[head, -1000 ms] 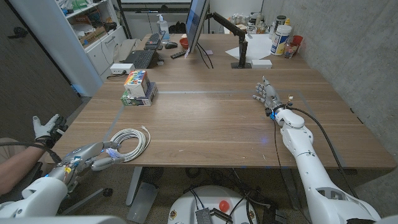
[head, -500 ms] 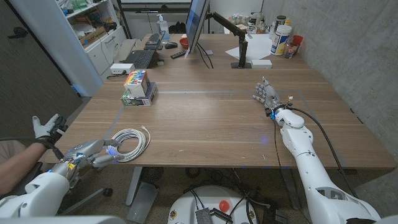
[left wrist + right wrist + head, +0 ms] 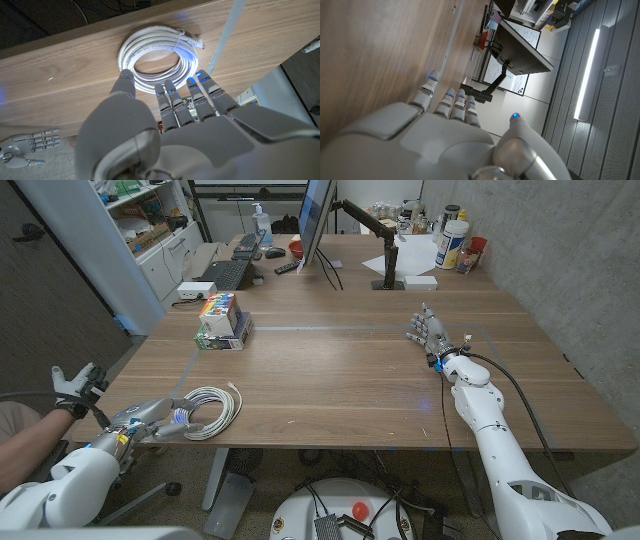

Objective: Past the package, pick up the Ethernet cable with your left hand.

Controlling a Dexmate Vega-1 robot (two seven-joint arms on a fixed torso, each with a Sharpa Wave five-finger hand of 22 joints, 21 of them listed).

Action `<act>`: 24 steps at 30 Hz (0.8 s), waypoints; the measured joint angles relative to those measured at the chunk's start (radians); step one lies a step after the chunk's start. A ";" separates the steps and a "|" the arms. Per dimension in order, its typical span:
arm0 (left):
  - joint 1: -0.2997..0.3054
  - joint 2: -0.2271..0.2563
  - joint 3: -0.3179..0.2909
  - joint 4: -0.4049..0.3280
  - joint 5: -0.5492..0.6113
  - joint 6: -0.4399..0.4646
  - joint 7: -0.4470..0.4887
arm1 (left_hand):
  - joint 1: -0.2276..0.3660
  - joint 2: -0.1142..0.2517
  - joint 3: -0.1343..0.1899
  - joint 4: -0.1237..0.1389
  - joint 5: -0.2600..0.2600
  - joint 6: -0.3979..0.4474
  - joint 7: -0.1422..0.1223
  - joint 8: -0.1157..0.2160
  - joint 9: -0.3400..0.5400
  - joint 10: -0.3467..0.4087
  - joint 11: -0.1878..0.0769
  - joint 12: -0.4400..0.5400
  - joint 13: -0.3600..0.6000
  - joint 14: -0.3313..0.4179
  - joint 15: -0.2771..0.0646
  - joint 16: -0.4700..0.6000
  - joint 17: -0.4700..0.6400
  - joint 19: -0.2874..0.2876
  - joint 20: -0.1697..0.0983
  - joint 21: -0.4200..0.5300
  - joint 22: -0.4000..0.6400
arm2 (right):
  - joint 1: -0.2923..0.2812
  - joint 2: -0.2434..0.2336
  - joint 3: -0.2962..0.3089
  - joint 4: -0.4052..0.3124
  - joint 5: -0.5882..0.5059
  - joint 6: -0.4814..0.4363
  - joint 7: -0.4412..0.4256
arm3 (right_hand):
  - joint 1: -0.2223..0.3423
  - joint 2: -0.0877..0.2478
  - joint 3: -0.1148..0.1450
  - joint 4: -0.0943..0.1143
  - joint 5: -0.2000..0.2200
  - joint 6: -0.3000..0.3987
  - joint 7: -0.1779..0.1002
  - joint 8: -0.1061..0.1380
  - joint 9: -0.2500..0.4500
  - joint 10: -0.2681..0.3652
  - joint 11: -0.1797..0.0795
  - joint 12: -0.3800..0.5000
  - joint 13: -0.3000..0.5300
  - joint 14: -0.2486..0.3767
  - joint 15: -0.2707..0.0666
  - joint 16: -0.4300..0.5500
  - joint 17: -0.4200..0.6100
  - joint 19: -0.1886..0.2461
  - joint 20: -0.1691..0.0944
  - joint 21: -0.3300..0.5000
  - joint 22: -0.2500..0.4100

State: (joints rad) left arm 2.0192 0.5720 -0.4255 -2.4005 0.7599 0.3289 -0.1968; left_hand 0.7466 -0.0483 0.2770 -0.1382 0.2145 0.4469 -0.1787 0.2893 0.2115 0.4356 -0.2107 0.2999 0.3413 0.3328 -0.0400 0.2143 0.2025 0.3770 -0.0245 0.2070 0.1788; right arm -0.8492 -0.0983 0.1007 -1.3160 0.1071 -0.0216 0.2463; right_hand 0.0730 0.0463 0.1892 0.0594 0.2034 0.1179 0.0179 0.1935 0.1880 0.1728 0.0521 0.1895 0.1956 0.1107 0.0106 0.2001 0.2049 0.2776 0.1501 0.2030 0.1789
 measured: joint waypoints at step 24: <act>-0.052 0.078 0.056 0.025 -0.022 0.049 0.002 | 0.026 0.026 0.000 0.000 0.004 0.020 -0.002 0.008 0.000 0.005 -0.005 0.000 0.005 0.003 -0.004 0.000 0.005 0.000 0.000 0.000 0.000 | 0.001 -0.001 0.001 -0.001 0.005 -0.002 0.014 | 0.000 0.000 0.000 0.000 0.000 0.000 0.000 0.000 0.000 0.000 0.000 0.000 0.000 0.000 0.000 0.000 0.000 -0.004 -0.004 0.000 0.000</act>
State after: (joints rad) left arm 1.9670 0.6500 -0.3696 -2.3750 0.7383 0.3780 -0.1943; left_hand 0.7731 -0.0218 0.2771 -0.1382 0.2184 0.4666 -0.1805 0.2977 0.2114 0.4411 -0.2159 0.2999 0.3461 0.3363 -0.0435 0.2144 0.2073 0.3769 -0.0245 0.2070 0.1788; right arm -0.8481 -0.0994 0.1014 -1.3174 0.1123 -0.0231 0.2608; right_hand 0.0730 0.0463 0.1892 0.0594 0.2034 0.1179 0.0179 0.1935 0.1880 0.1729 0.0520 0.1895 0.1956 0.1107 0.0106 0.2001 0.2049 0.2740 0.1464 0.2030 0.1789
